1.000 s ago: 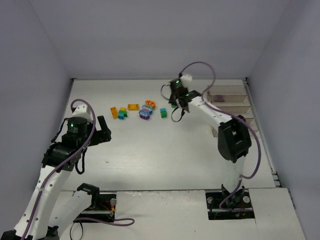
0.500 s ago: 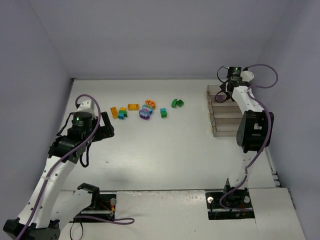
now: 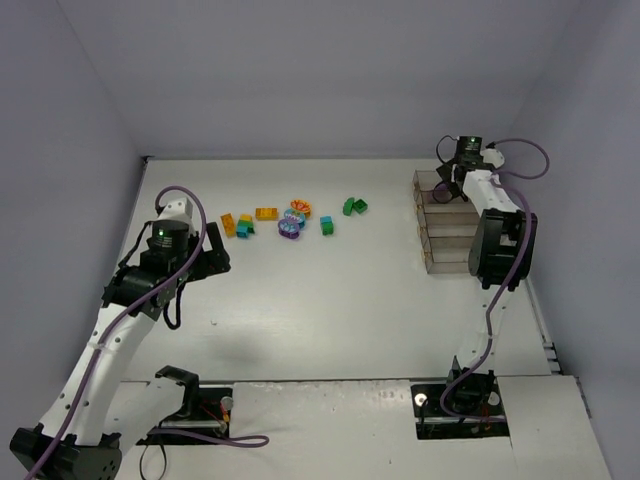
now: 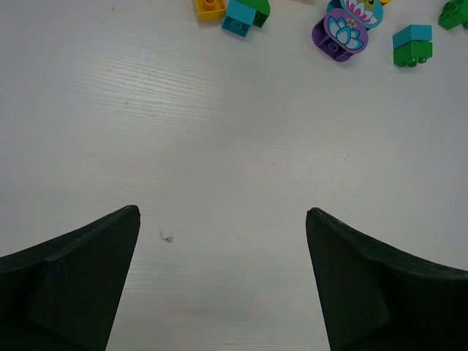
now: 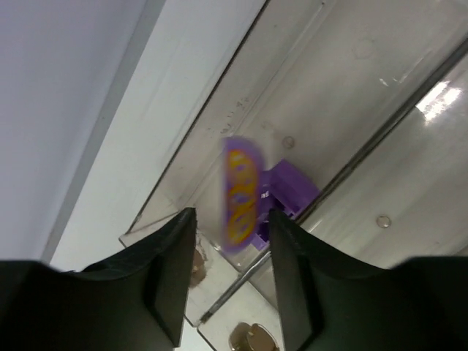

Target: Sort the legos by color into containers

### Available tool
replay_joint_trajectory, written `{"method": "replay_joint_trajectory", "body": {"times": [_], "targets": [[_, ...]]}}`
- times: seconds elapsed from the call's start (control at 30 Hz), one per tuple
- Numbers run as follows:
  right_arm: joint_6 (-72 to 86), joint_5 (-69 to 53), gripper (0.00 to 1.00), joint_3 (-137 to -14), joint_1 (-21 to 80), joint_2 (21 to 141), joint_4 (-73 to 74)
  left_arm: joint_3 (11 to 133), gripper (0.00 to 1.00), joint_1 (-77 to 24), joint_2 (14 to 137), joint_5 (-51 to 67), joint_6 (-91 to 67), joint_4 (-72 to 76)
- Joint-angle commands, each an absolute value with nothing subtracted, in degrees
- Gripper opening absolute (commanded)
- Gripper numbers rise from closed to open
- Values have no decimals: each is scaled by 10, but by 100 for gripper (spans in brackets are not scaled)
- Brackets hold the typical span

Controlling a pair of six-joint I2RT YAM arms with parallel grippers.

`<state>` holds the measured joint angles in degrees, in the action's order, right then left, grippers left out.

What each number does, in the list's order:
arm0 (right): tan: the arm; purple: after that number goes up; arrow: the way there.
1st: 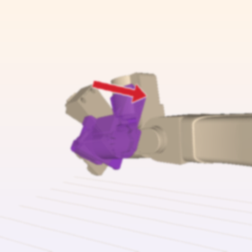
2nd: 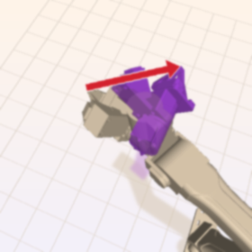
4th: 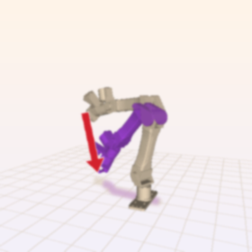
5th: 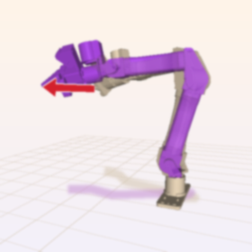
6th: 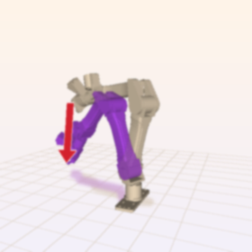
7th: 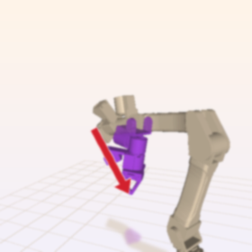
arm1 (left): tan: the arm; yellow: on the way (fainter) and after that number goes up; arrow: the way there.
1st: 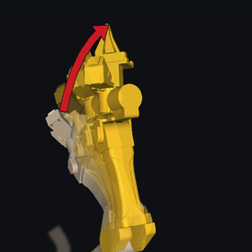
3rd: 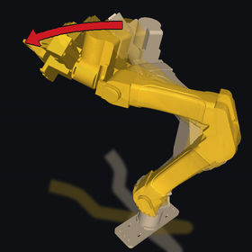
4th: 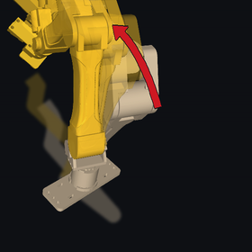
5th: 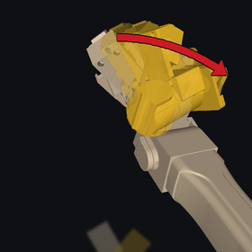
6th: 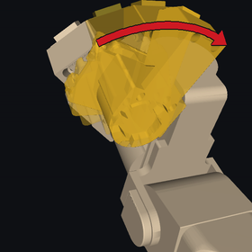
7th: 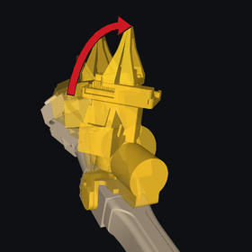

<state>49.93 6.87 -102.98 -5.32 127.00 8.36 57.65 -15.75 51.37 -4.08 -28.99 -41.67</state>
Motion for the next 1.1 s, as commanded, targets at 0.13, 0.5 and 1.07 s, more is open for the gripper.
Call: {"method": "replay_joint_trajectory", "body": {"times": [0.13, 0.5, 1.07], "targets": [[488, 48, 53, -1060, -57, 1243, 53, 609, 89, -159, 519, -47, -298, -391], [130, -146, 54, -948, 72, 1087, -24, 608, 89, -159, 532, -35, -294, -373], [-28, -218, 67, -949, 328, 1183, -12, 606, 89, -159, 476, -45, -280, -430]]}}
